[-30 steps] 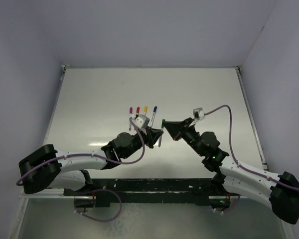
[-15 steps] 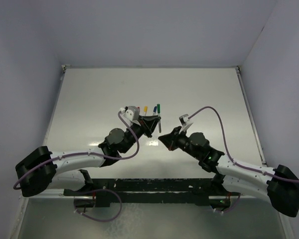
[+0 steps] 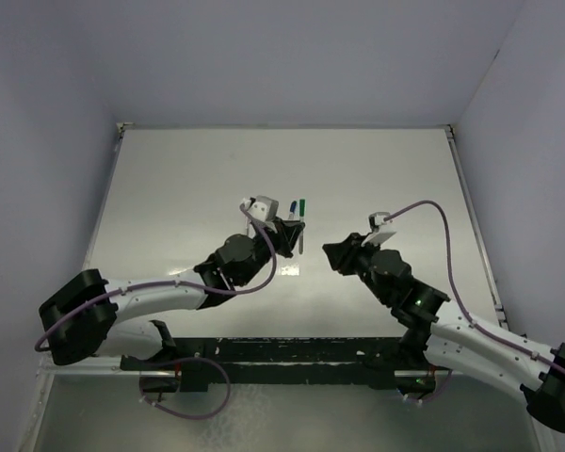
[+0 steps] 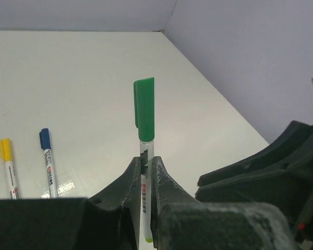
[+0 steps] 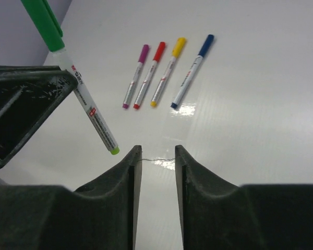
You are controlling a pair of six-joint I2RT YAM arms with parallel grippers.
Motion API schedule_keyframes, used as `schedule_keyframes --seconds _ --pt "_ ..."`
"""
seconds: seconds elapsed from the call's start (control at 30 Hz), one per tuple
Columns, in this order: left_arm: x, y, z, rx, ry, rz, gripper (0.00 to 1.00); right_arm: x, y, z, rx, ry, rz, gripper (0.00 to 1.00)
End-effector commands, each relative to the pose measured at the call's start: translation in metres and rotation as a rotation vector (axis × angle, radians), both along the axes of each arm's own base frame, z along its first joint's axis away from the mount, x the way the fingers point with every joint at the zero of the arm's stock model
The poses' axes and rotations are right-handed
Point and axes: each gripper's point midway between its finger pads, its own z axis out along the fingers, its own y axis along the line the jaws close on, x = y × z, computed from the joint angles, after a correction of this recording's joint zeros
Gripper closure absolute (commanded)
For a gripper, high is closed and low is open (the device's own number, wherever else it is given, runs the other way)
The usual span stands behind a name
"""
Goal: Insert the pens into the pen caps
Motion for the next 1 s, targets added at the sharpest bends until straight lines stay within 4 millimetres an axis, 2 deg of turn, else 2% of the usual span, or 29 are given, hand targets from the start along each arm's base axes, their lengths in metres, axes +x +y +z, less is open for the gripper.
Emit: schedule_keyframes --seconds 0.0,0.1,0.2,0.4,0.57,0.73,0.97 --pt "0.023 -0.015 -0.014 0.084 0.08 0.028 1.0 0.012 -0.056 0.01 -0.063 0.024 -0.285 0.62" --pt "0.038 -0.027 -0.035 0.144 0.144 0.014 1.0 0.011 -0.079 0.013 -0.093 0.028 -0.379 0.56" --pt "0.054 -0.035 -0.053 0.171 0.194 0.003 1.0 0.009 -0.091 0.016 -0.095 0.028 -0.427 0.55" --pt "0.078 -0.049 -0.08 0.205 0.253 -0.033 1.0 0.001 -0.113 0.007 -0.157 0.056 -0.497 0.51" --pt "0.096 -0.057 -0.107 0.271 0.297 -0.035 1.0 -0.003 -0.125 0.01 -0.171 0.046 -0.522 0.49" --pt "0.111 -0.057 -0.13 0.307 0.361 -0.016 1.0 -0.008 -0.135 0.015 -0.153 0.033 -0.537 0.49" --pt "0.126 -0.06 -0.157 0.361 0.43 0.002 0.99 -0.011 -0.138 0.011 -0.147 0.034 -0.545 0.48"
